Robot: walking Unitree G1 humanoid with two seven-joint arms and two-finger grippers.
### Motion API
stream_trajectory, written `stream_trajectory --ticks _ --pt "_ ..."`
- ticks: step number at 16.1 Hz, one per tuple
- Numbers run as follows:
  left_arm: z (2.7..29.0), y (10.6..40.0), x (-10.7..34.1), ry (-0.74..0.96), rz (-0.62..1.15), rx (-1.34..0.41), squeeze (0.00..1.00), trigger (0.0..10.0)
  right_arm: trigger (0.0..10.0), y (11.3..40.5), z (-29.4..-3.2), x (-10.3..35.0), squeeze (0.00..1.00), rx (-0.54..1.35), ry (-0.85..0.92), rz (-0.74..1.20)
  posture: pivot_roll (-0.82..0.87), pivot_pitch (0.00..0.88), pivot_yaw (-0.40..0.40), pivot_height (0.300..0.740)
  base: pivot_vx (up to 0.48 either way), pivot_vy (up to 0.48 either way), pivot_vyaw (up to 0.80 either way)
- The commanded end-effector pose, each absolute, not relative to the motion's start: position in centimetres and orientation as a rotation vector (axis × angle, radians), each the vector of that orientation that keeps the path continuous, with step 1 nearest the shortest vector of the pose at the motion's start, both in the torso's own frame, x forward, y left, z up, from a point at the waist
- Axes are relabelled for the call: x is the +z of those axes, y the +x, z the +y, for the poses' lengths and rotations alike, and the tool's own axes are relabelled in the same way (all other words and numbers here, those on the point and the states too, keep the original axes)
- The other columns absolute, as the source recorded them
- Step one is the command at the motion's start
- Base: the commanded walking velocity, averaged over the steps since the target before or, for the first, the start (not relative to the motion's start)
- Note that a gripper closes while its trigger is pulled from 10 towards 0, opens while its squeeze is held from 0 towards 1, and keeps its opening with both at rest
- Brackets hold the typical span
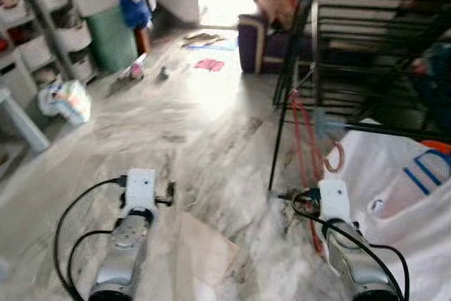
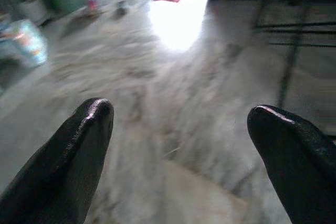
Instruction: Hang hanger
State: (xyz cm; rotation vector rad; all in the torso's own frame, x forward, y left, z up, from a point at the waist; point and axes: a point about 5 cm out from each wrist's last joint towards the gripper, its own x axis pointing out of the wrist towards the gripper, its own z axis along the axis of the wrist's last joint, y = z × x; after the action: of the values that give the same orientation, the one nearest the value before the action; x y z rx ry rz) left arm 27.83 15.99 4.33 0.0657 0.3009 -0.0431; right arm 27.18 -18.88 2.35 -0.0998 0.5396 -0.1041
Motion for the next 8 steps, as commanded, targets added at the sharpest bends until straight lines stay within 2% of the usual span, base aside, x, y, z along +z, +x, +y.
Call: stream_trajectory --ticks 1,2,5,8 --pt "15.63 27.92 4.69 0.062 0.286 -0.069 0.00 10.0 10.0 27.30 -18.98 2.33 0.00 -0.126 -0.079 0.547 -0.02 0.000 0.020 0.740 0.000 0.000 0.00" --pt "15.35 27.97 4.80 0.044 0.281 -0.080 0.00 10.0 10.0 27.20 -19.03 2.14 0.00 -0.147 -0.081 0.566 -0.02 0.000 0.021 0.740 0.000 0.000 0.00" --pt "15.12 28.17 4.93 0.037 0.279 -0.088 0.00 10.0 10.0 26.87 -19.14 1.74 0.00 -0.163 -0.057 0.585 -0.02 0.000 0.023 0.740 0.000 0.000 -0.59" --pt "15.06 28.14 4.94 0.025 0.281 -0.095 0.00 10.0 10.0 27.58 -19.63 2.32 0.00 -0.179 -0.063 0.566 -0.02 0.000 0.023 0.740 0.000 0.000 0.00"
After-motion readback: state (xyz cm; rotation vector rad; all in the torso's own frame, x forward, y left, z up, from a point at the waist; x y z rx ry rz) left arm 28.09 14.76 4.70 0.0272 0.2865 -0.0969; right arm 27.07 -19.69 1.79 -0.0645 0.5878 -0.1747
